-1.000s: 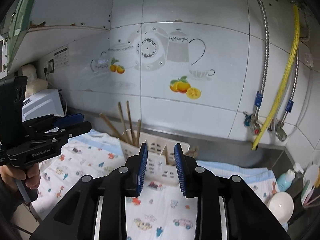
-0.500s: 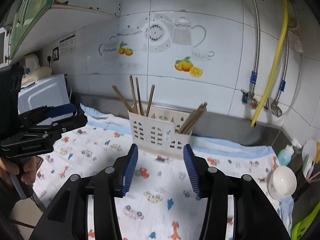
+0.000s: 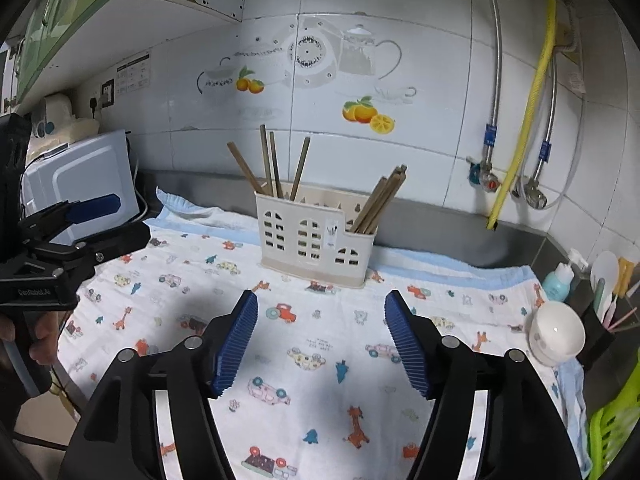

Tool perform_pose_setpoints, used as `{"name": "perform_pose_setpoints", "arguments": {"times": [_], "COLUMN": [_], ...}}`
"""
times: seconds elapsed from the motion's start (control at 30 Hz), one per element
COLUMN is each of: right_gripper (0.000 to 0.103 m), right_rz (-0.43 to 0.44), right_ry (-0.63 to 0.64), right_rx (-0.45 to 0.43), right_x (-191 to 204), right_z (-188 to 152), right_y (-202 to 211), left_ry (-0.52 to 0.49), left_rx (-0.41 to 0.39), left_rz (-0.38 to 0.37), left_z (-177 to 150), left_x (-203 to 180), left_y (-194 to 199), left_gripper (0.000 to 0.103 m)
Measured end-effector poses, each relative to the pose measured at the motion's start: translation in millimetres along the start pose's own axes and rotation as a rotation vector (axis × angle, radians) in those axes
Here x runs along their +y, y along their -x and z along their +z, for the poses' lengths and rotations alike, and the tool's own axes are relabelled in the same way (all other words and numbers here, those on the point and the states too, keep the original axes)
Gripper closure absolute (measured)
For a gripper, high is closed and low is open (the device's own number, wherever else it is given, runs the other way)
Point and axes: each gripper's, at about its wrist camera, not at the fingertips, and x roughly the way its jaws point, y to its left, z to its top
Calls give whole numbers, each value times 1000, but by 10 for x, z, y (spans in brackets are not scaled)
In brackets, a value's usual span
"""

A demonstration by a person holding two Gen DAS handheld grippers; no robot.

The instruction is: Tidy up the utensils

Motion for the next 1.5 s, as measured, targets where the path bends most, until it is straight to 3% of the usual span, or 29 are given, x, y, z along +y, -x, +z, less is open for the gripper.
{"name": "perform_pose_setpoints", "arguments": {"times": [0.6, 1.5], "right_gripper": [20, 15], "right_rz": [-33, -41], "right_ry": [-72, -98], "right_rx": [24, 38], "right_x": [-132, -152], "right_z": [-347, -519], "right_y": [-21, -32], "left_ry": [9, 15], "left_rx": [52, 96], "left_rz": [31, 65], "left_z": [-280, -468], "left_x": [14, -6], "left_y": [0, -82], "left_gripper": [5, 5]}}
